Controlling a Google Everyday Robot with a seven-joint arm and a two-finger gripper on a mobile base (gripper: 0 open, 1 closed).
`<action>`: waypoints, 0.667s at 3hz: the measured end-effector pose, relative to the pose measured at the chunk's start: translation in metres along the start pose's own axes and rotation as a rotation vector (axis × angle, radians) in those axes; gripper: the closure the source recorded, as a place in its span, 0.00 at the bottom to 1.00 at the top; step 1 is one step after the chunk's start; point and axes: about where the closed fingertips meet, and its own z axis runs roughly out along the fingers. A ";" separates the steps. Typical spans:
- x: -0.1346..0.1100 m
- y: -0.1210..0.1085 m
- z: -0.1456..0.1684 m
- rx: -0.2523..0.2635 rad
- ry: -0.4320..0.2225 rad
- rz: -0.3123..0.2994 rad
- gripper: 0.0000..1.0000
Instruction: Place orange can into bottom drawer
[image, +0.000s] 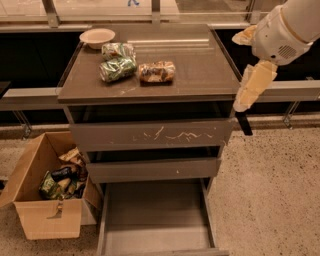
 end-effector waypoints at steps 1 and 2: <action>-0.027 -0.024 0.049 -0.050 -0.110 0.033 0.00; -0.052 -0.041 0.106 -0.124 -0.207 0.051 0.00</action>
Offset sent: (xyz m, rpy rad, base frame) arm 0.1201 0.1264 -0.0765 0.3302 0.1485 0.1311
